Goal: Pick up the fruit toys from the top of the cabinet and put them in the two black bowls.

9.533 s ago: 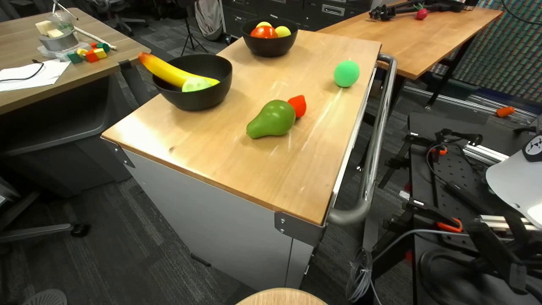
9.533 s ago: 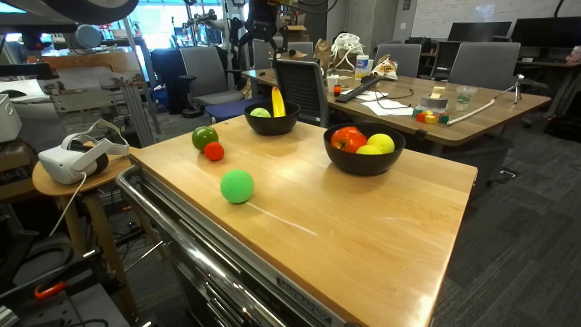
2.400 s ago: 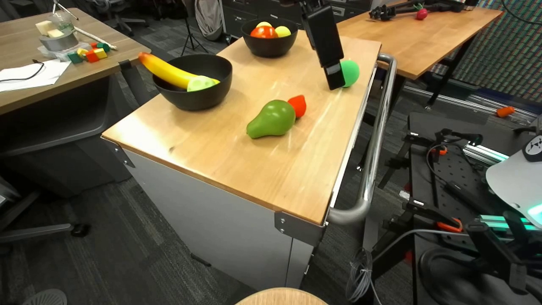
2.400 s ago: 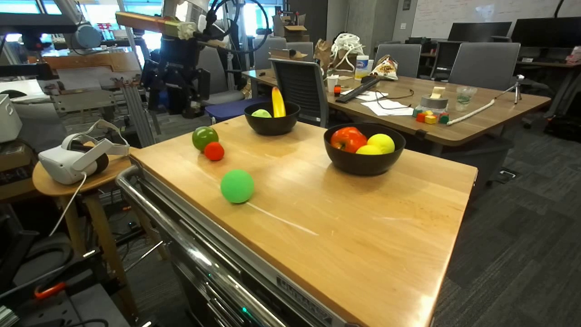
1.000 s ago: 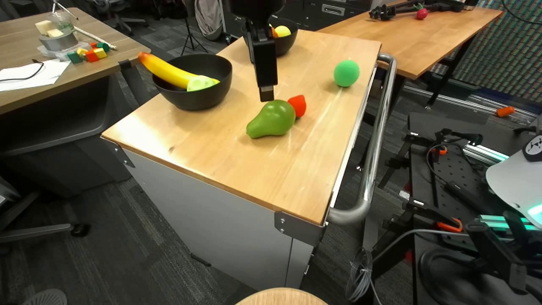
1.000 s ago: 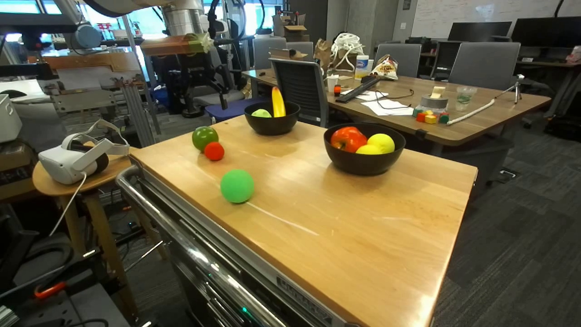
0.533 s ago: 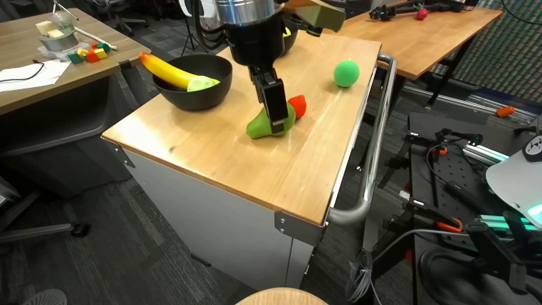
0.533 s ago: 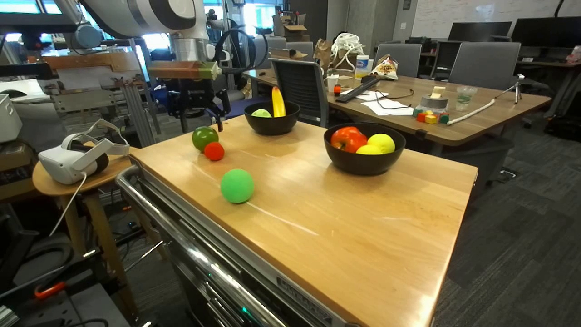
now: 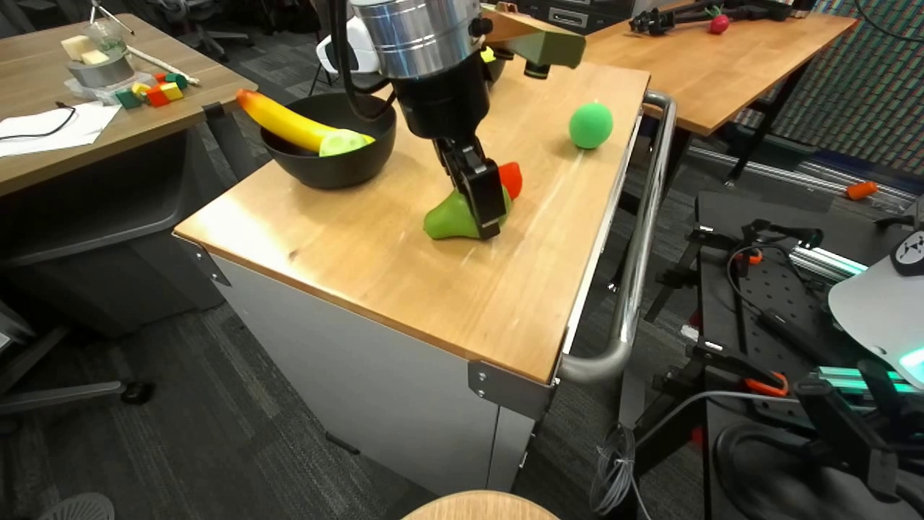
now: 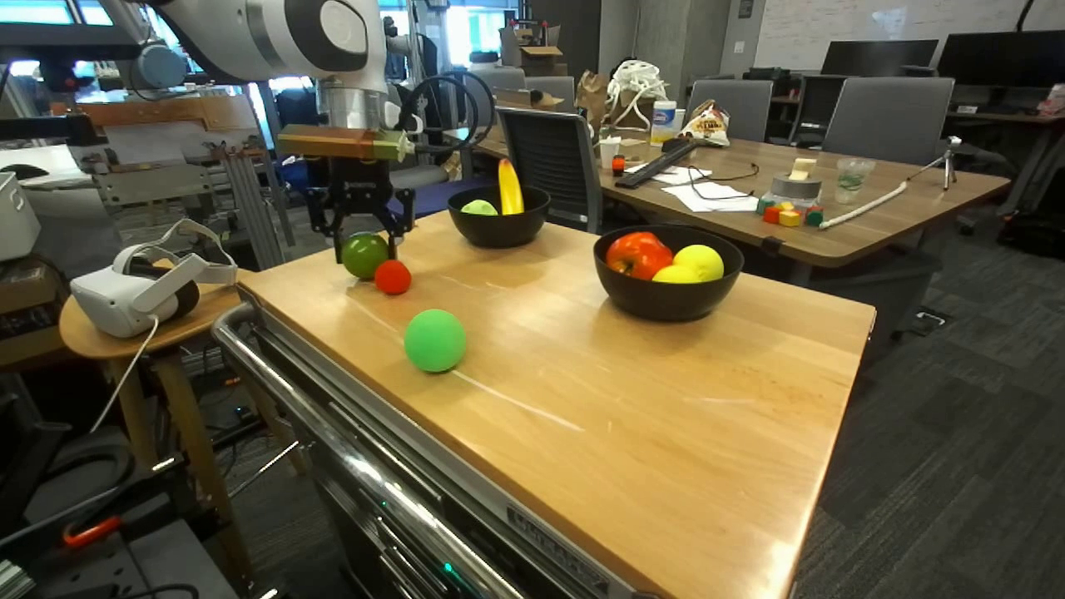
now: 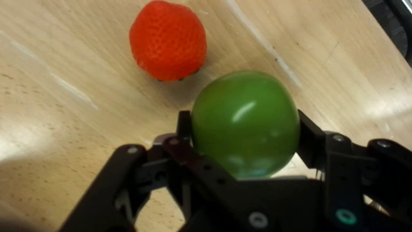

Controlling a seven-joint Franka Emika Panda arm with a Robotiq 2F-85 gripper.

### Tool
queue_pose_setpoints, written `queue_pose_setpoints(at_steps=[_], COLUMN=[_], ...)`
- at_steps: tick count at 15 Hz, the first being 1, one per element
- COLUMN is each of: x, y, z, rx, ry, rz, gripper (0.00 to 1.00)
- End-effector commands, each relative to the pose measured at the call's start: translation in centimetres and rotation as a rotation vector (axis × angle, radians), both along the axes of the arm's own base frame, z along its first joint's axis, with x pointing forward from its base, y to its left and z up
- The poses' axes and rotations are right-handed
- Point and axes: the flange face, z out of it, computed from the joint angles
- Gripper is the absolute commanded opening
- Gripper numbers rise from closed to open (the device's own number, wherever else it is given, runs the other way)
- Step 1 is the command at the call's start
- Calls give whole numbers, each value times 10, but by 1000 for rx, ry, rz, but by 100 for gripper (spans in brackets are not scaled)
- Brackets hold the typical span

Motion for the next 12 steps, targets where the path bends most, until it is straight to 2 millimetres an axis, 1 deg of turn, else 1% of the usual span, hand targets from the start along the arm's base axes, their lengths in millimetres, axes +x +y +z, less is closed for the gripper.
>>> queue_pose_setpoints(at_steps=[1, 2, 4, 5, 7, 8, 9, 11, 12], x=[11, 15, 33, 47, 76, 96, 112, 144, 156], y=[4, 5, 9, 9, 6, -1, -7, -25, -32], z=[23, 37, 78, 96, 123, 129, 133, 121, 112], rx=[1, 5, -5, -31, -102, -149, -195, -263, -281], ry=[-43, -86, -208, -255, -352, -398, -440, -479, -477], rz=[-16, -30, -55, -62, -71, -85, -106, -156, -185], gripper=[48, 48, 48, 48, 48, 48, 48, 48, 48])
